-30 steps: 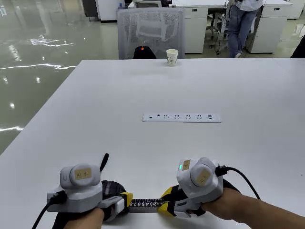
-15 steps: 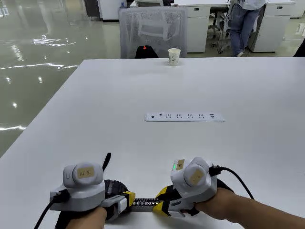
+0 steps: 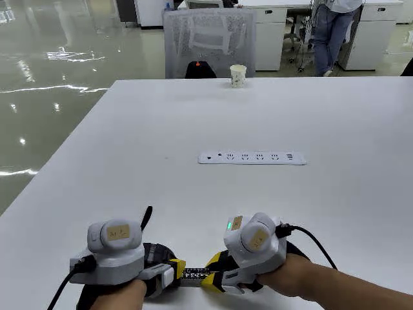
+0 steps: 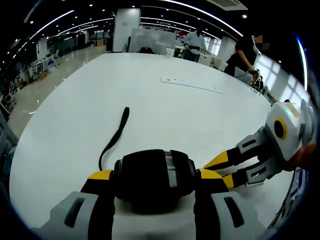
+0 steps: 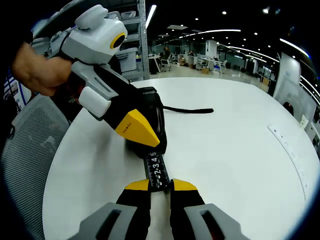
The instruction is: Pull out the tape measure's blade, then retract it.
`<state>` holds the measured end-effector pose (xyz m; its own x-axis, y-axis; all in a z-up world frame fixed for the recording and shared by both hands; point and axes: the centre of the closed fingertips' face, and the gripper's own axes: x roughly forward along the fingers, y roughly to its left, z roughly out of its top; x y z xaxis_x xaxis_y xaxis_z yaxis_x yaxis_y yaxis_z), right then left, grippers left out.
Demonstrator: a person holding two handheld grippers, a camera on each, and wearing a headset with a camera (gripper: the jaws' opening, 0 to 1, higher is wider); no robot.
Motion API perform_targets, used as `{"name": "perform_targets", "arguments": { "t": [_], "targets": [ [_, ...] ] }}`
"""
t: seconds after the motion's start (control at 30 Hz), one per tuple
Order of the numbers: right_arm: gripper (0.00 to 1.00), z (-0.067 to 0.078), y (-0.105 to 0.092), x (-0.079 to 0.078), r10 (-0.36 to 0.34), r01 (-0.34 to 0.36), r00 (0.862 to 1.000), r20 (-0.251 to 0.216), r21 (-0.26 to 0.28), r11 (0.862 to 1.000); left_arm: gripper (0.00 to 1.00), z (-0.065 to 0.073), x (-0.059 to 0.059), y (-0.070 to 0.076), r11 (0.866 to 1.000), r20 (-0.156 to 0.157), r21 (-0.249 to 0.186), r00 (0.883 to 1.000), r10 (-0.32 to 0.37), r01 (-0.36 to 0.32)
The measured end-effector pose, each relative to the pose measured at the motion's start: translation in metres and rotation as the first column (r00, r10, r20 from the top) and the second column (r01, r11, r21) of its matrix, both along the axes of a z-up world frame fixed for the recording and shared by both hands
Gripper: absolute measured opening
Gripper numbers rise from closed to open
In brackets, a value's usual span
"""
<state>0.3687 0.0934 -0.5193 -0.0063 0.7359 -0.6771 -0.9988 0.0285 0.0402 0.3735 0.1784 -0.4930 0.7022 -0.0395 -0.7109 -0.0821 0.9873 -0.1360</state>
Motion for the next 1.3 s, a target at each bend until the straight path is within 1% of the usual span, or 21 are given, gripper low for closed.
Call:
{"name": "perform_targets", "arguments": {
  "t": [0.67, 1.3],
  "targets": [
    [0.11, 0.0, 0.02, -0.004, 0.023, -0.023, 1.0, -0.002, 0.009, 1.0, 0.59, 0.0, 0.0, 0.0, 1.0, -0.002, -0.009, 1.0, -0.006, 0.006],
    [0.11, -0.001, 0.027, -0.006, 0.05, -0.05, 0.999, 0.002, 0.005, 0.999, 0.59, 0.0, 0.0, -0.001, 1.0, -0.004, -0.015, 1.0, -0.016, 0.016]
  ]
}}
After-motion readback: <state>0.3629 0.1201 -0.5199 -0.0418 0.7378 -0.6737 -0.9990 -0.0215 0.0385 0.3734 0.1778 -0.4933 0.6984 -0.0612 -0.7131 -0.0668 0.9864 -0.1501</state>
